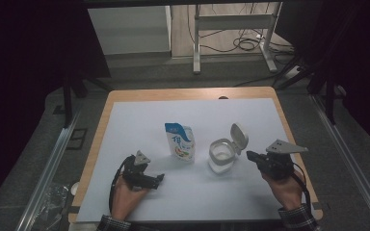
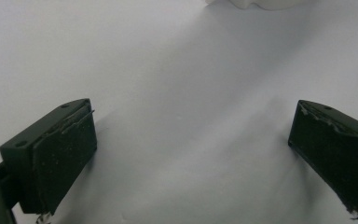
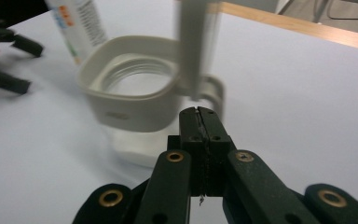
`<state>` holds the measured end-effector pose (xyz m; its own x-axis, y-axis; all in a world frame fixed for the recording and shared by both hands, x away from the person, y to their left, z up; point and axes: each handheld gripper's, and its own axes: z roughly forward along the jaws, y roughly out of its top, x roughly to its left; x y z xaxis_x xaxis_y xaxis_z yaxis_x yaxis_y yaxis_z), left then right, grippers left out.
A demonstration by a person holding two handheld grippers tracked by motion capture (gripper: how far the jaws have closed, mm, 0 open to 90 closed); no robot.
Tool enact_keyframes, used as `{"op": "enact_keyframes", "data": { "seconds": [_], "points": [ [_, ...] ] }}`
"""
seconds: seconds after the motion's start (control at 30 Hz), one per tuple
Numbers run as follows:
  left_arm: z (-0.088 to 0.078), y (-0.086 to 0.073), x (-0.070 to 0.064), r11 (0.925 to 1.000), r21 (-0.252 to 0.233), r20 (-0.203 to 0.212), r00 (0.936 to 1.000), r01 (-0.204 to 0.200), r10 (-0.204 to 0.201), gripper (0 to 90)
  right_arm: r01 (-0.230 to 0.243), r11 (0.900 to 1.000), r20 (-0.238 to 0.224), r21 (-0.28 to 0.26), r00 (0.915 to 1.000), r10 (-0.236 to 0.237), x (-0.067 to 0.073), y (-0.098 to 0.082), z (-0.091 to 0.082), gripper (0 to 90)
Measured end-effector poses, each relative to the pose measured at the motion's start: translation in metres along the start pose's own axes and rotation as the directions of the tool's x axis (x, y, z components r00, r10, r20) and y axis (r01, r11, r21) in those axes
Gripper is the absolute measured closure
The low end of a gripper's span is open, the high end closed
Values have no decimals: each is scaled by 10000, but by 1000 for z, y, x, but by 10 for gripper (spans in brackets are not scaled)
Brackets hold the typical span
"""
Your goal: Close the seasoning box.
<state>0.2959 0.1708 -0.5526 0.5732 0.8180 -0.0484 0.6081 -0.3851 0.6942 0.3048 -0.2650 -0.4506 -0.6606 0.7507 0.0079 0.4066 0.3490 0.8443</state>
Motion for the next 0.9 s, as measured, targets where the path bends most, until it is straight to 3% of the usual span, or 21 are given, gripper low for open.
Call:
{"op": "enact_keyframes", "data": {
  "seconds": [0.3,0.9],
  "points": [
    [0,0,0,10000,-33,-6,10000,40,-40,8,-292,9992,109,-284,9995,296,-15,11,8,892],
    [0,0,0,10000,-29,-5,10000,36,-36,8,-344,9974,-380,-633,9988,320,-11,24,19,892]
  ]
}}
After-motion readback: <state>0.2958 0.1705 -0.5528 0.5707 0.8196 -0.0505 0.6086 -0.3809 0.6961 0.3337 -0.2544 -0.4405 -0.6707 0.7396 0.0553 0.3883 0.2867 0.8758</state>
